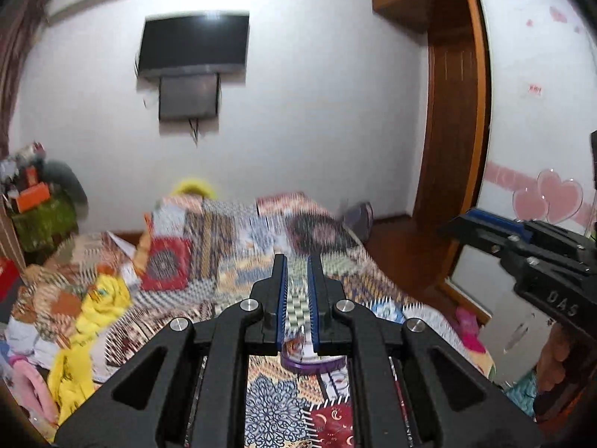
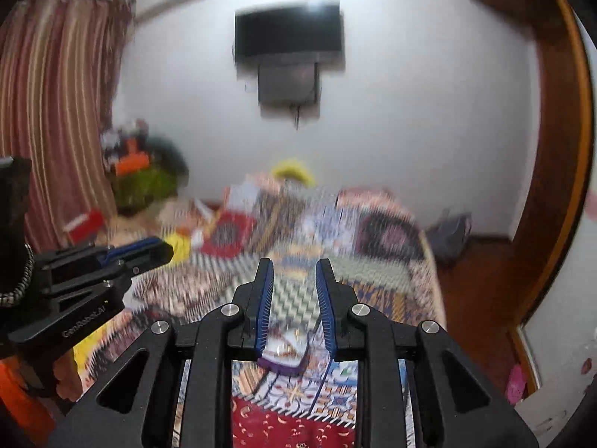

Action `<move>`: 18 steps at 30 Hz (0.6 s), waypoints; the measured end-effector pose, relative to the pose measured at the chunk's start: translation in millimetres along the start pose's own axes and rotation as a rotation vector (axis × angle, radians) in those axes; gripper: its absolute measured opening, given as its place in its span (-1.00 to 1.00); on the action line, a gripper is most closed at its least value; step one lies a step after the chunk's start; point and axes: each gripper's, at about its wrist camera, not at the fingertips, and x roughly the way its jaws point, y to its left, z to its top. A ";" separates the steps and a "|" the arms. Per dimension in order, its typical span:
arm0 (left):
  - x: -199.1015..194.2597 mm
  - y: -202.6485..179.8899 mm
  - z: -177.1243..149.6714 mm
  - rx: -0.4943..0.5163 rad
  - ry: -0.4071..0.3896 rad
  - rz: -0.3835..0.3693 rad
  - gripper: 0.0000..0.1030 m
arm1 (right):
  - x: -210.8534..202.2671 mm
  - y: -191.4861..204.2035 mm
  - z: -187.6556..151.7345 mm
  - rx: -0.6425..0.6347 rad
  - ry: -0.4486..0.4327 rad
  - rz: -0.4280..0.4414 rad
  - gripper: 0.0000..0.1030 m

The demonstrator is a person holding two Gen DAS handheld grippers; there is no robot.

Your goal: Organize jewelry

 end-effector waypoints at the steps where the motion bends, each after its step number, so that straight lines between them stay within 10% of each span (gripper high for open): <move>1: -8.1 -3.1 1.8 0.007 -0.023 0.010 -0.83 | -9.8 2.5 2.3 -0.005 -0.036 -0.016 -0.59; 5: -45.4 -9.6 5.7 -0.005 -0.106 0.016 -0.79 | -46.4 8.9 7.1 0.004 -0.154 -0.070 -0.57; 10: -73.6 -19.2 1.2 0.021 -0.193 0.074 0.47 | -66.3 13.7 4.2 0.043 -0.242 -0.099 0.40; 15: -83.3 -23.5 -2.9 0.039 -0.214 0.115 0.83 | -70.1 21.8 0.1 0.030 -0.291 -0.184 0.99; 18: -87.8 -22.0 -4.2 0.025 -0.231 0.130 0.95 | -74.0 22.5 -2.2 0.030 -0.297 -0.207 1.00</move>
